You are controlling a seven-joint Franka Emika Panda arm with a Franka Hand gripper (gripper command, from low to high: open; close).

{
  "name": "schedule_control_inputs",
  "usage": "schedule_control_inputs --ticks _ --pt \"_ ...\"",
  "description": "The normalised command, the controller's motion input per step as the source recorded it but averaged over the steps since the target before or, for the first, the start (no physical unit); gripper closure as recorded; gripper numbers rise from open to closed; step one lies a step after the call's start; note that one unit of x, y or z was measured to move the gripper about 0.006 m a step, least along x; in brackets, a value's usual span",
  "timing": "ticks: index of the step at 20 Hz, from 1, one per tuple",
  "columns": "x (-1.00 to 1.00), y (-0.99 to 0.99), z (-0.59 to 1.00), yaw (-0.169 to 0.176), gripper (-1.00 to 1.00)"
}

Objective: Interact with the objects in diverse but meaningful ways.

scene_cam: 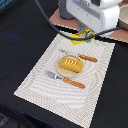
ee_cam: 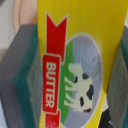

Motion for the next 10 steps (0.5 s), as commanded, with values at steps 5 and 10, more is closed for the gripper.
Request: schedule_control_inputs --ticks 5,10 --pt "0.02 -1.0 0.11 0.0 1.0" --pt "0.18 -0.97 0.03 -0.002 1.0"
